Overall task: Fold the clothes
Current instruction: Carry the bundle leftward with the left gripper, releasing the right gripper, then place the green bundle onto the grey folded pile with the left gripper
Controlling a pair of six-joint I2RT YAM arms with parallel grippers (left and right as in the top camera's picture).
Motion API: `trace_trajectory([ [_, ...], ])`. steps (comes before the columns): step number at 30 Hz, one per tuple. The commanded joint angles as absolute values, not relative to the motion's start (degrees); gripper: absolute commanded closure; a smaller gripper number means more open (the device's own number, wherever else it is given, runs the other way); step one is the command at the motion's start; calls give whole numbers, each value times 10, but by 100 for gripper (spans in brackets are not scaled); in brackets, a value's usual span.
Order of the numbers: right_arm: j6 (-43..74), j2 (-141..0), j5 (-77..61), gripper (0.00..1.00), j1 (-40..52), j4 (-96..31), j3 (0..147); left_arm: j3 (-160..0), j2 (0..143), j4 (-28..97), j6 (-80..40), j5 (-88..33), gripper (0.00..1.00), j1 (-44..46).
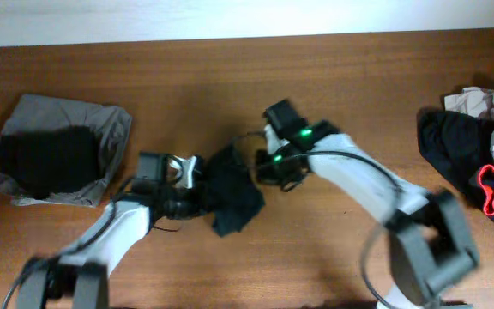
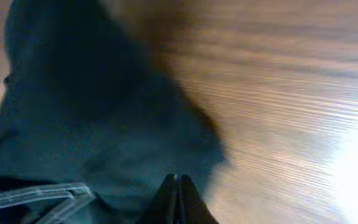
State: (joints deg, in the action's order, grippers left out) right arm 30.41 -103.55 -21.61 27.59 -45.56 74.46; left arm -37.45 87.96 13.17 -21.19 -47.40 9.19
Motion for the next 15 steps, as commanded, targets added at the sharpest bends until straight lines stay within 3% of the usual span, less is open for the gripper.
trace_trajectory([
  [1, 289, -936, -154, 96, 226, -477, 750, -388, 783, 137, -177, -470, 100, 49],
  [9, 270, -876, -152, 96, 171, -522, 750, -416, 648, 175, -213, -460, 100, -86],
  [15, 267, -876, -147, 96, 173, -532, 750, -467, 632, 162, -234, -456, 100, -228],
])
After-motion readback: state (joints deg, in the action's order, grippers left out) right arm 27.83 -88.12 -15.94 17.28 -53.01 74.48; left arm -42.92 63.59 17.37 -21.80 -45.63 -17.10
